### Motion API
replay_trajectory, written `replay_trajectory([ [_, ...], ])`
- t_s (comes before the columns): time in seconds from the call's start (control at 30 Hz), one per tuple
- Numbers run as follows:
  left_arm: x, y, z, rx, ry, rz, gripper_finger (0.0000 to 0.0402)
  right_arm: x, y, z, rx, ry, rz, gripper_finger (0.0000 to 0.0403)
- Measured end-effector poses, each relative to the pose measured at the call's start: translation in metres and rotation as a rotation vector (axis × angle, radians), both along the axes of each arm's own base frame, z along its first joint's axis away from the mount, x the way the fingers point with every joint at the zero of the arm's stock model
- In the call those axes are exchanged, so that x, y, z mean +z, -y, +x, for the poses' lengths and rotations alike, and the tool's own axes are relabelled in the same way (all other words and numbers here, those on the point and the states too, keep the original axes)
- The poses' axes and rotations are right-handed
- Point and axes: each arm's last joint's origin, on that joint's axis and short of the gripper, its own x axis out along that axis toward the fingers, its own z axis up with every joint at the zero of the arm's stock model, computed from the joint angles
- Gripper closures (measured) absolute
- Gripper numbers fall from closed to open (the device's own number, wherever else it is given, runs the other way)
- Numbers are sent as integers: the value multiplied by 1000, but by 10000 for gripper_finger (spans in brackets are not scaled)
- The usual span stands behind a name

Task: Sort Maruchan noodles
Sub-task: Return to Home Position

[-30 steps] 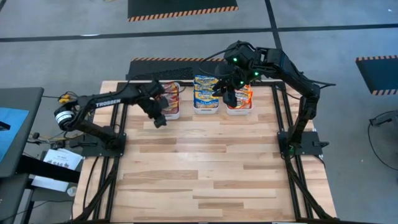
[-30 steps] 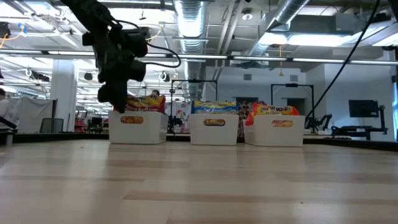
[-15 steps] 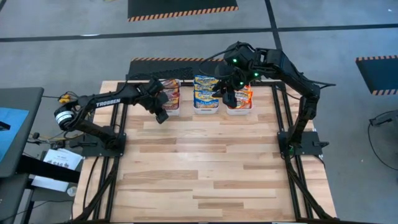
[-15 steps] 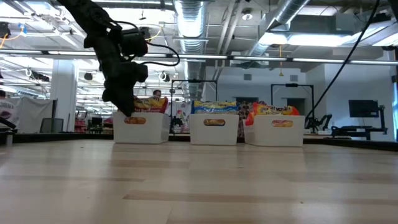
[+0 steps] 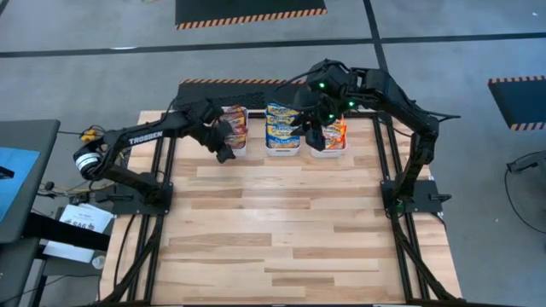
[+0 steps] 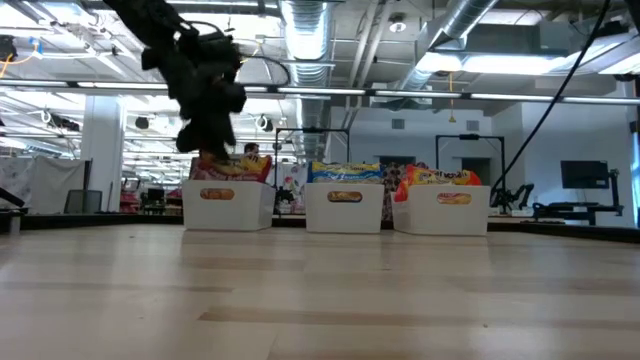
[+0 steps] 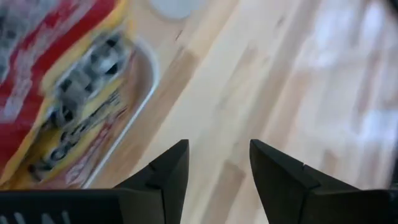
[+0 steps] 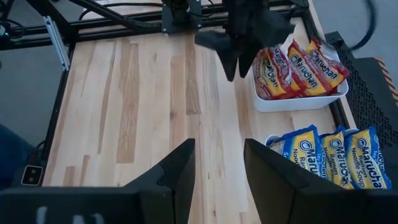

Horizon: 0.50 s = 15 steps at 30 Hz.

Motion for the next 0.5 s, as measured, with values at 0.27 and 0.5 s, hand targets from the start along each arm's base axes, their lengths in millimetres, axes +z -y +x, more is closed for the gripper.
replay_trajectory([
  [0.27,64,22,-4,27,181,92,246,14,-8,-19,8,35,-12,241],
  [0.5,106,63,-21,-1,356,203,246,24,-15,-47,4,12,-11,241],
])
